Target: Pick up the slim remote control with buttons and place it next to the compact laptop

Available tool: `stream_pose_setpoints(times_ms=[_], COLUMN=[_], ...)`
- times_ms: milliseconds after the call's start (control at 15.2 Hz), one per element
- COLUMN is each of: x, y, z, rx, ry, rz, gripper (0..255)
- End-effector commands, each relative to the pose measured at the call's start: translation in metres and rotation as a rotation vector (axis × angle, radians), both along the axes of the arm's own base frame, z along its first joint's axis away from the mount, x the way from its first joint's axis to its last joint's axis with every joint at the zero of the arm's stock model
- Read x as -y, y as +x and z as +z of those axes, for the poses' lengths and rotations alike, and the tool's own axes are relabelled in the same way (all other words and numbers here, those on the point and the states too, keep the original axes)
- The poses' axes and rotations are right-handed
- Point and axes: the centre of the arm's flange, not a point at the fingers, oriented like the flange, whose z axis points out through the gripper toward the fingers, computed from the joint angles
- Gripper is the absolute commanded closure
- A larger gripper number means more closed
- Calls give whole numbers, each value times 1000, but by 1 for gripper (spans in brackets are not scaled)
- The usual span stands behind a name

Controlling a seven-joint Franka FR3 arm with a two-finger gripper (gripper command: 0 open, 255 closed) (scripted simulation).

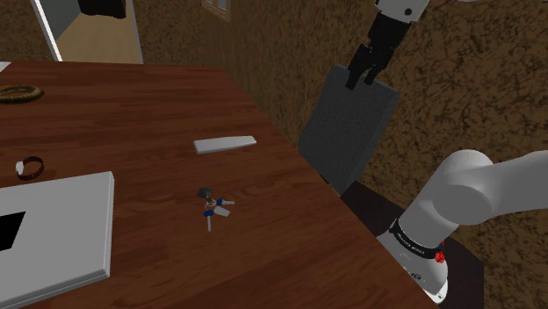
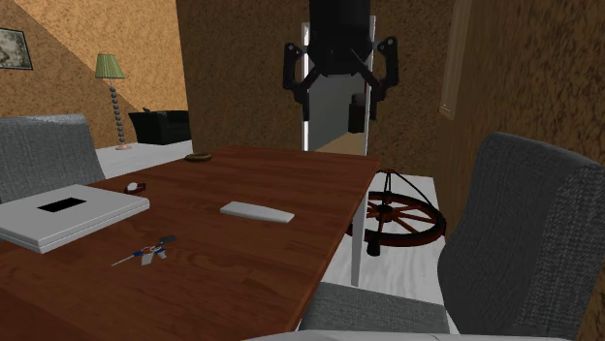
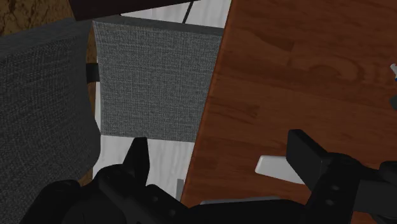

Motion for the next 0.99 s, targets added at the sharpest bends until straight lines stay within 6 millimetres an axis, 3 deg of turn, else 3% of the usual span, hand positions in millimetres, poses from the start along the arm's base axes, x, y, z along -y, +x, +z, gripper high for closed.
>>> stream_pose_setpoints(times_ms=[0, 462, 924], x=[0, 2, -17], y=[0, 82, 161], z=[0, -46, -94], rx=[0, -27, -54], ry=[0, -6, -13], rz=[0, 272, 544], gripper=[0, 0, 0])
